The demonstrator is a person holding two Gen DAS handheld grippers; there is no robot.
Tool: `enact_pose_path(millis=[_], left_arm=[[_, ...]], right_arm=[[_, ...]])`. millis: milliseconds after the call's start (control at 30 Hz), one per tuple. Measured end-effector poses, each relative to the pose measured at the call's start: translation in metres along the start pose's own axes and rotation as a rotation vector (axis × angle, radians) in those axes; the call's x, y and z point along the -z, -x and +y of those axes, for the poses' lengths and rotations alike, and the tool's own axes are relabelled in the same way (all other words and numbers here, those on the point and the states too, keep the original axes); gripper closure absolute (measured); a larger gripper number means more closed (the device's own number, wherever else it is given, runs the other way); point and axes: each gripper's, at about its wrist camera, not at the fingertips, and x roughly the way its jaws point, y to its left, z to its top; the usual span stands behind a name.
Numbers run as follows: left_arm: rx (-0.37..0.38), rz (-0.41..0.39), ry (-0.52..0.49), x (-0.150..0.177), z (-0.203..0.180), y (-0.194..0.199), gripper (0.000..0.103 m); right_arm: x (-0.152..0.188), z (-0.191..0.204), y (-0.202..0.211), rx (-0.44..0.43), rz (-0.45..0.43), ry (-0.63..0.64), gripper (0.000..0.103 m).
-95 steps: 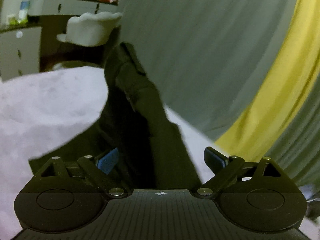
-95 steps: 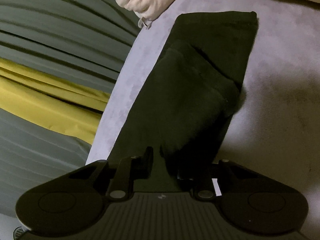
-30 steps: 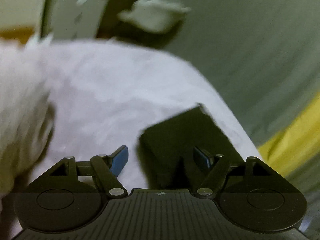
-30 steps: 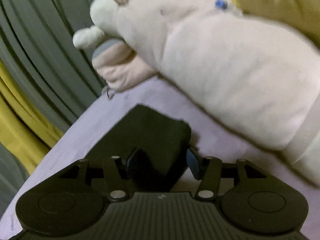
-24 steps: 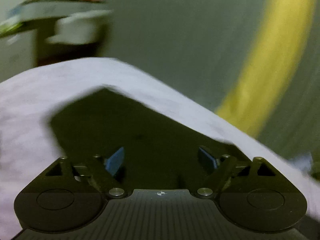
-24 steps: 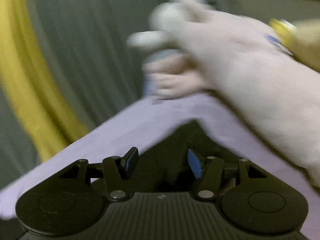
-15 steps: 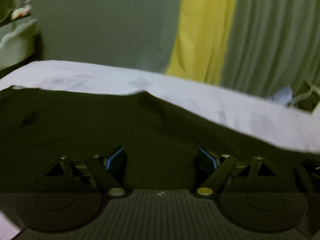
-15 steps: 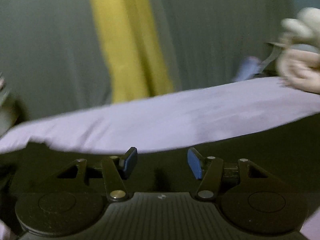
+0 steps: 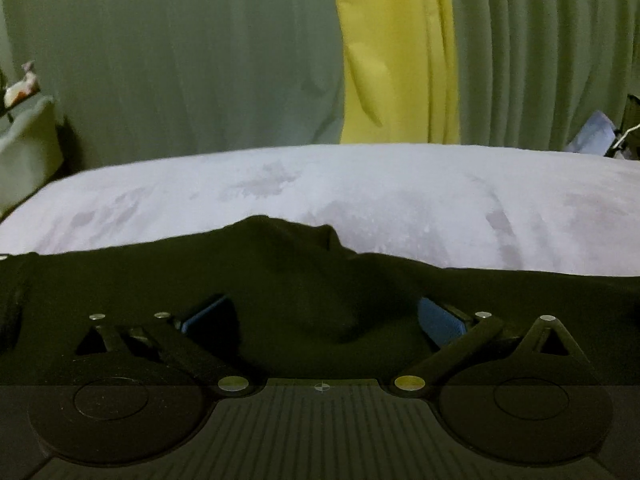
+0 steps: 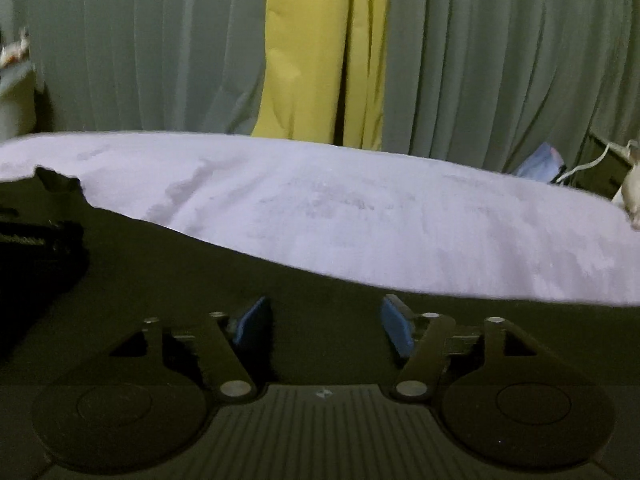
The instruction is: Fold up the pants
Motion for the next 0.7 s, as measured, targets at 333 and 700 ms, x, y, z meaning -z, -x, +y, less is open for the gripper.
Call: enact_pose_path(millis=[333, 700], left_arm=[[0.026, 0.038, -0.022, 0.033, 0.003, 0.058, 0.007], [0.055, 0.126, 0.072, 0.029, 0.005, 0.091, 0.007]], right_arm=[[0.021, -0.007, 0.042, -0.115, 0.036, -0.066, 0.064], [-0.003, -0.021, 0.013, -0.023, 0.035, -0.130, 0.065]])
